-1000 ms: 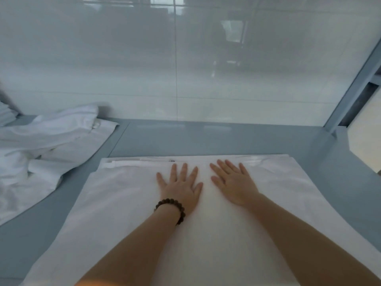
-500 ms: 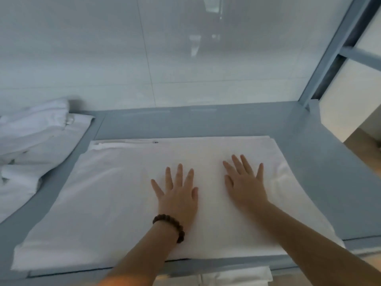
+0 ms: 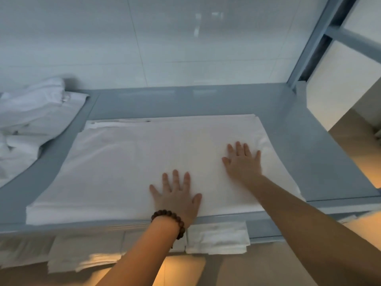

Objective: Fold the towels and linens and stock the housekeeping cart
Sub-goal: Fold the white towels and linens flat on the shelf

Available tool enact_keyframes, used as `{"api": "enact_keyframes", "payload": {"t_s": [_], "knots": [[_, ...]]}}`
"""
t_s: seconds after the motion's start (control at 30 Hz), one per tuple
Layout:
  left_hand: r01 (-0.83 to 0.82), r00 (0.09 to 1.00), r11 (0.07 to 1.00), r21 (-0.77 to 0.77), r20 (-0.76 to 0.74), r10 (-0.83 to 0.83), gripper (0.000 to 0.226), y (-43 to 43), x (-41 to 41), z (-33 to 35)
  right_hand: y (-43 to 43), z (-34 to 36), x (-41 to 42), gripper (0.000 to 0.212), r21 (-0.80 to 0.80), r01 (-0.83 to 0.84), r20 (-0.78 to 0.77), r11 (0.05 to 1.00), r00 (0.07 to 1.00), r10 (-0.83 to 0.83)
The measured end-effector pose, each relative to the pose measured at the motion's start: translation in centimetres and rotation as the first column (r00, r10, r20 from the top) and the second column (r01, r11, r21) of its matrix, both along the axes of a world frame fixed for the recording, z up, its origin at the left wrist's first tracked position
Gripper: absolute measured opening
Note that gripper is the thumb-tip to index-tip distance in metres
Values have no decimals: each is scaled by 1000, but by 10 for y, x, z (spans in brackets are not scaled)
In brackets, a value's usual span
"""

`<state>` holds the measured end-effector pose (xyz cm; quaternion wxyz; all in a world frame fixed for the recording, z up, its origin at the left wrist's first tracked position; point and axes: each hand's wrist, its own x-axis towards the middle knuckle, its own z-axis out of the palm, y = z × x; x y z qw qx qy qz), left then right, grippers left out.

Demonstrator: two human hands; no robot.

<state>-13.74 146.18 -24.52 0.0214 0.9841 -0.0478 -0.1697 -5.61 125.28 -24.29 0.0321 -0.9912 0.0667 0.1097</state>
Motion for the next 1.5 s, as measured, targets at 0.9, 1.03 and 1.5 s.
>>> {"api": "enact_keyframes", "payload": {"t_s": [0.9, 1.03, 1.5], "knots": [[-321, 939, 947, -33, 124, 322, 74, 211, -7, -16, 62, -8, -53, 56, -3, -11, 35, 1000, 999, 12], [-317, 943, 948, -7, 109, 316, 68, 179, -29, -14, 180, -6, -36, 53, 91, -249, 93, 964, 966, 241], [-90, 981, 993, -74, 166, 101, 56, 244, 118, -10, 245, -26, -11, 52, 31, -277, 240, 960, 935, 262]]}}
